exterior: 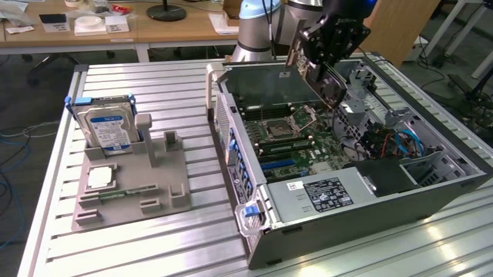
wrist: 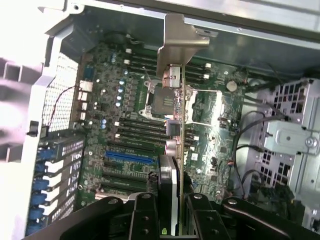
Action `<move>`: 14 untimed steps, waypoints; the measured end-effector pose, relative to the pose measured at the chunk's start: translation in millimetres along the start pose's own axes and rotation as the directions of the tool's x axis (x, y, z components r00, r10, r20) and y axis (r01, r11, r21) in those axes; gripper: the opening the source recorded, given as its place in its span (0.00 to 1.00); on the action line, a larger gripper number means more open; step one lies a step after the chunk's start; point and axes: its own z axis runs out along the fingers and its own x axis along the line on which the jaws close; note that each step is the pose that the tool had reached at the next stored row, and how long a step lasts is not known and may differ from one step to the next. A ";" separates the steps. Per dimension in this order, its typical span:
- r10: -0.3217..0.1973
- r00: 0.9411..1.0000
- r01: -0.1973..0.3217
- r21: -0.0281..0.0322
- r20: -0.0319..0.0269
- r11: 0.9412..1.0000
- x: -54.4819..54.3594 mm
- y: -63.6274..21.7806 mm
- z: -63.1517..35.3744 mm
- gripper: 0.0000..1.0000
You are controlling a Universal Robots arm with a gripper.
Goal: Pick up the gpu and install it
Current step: 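Insert the gpu into the slot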
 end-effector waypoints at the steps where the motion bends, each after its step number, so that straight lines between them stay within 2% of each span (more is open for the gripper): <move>1: -0.016 1.000 0.016 0.000 -0.001 1.000 0.0 0.0 0.0 0.27; 7: -0.107 0.994 0.107 -0.002 -0.004 0.994 0.0 0.0 0.0 0.27; 14: -0.190 0.982 0.190 -0.003 -0.007 0.982 0.0 -0.1 0.0 0.27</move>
